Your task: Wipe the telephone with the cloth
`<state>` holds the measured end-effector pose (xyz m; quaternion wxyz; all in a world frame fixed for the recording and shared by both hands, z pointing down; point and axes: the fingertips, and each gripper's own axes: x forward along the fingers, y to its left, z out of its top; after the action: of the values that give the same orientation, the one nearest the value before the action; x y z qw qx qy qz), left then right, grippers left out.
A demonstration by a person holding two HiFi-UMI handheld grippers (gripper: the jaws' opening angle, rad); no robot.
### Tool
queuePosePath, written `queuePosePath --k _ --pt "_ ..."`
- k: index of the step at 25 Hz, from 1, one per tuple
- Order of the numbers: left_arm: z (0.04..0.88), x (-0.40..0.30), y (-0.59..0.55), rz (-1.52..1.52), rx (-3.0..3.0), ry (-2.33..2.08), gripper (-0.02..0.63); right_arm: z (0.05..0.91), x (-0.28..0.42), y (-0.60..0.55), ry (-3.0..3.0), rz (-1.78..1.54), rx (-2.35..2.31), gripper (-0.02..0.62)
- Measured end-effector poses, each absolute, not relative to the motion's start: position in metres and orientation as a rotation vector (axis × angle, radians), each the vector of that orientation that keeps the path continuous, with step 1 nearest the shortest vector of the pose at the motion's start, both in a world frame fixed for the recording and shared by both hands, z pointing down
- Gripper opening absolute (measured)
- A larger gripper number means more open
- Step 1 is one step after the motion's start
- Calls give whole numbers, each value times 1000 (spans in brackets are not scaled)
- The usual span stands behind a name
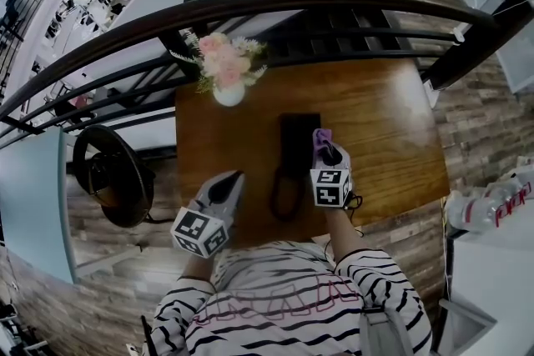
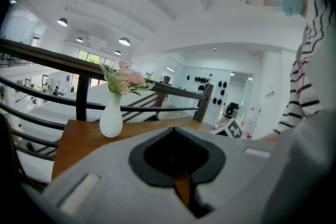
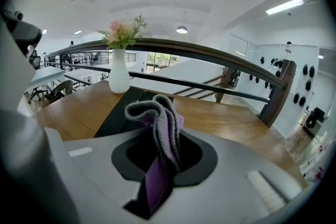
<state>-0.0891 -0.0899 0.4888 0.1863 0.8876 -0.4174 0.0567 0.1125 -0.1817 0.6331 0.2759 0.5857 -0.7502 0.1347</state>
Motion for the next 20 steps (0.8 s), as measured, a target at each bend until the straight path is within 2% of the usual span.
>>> queuePosePath --k 12,20 --pt "491 -89 -88 166 2523 -1120 0 624 119 -168 -2010 372 1648 57" --pt "491 -95 -85 172 2539 -1071 0 622 60 -140 -2123 368 1539 57"
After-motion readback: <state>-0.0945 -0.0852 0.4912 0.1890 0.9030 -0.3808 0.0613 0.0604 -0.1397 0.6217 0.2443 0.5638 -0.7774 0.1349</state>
